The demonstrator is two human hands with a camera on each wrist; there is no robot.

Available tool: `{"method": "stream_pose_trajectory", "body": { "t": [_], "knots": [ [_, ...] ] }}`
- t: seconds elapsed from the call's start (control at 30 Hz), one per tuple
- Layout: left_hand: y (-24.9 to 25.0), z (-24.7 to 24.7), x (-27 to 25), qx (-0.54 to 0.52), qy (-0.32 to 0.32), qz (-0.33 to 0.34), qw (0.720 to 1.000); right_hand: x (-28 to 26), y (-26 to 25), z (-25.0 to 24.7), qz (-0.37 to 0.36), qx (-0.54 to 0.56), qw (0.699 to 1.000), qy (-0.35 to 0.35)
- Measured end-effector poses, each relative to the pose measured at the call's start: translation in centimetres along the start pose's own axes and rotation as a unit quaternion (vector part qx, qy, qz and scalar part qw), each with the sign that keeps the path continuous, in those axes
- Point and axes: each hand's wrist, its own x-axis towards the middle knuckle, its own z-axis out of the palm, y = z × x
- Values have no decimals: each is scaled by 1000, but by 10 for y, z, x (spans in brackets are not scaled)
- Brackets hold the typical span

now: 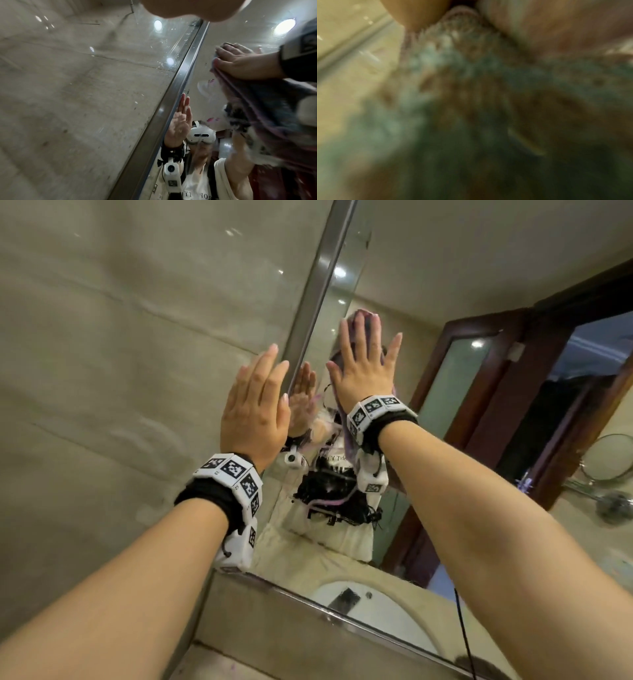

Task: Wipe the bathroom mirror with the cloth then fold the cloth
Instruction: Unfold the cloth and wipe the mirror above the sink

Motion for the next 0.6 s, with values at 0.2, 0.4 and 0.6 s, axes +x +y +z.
{"method": "stream_pose_trajectory", "body": {
  "t": [0.2,0.4,0.6],
  "knots": [
    [-7,4,-17,16,-13,25,999,-12,-57,27,-35,2,999,3],
    [-9,6,-54,24,-67,1,997,-25,-16,23,-107,-51,993,-10],
    [-11,5,-68,22,-90,-19,996,-73,57,25,15,-19,1000,13]
  ]
}}
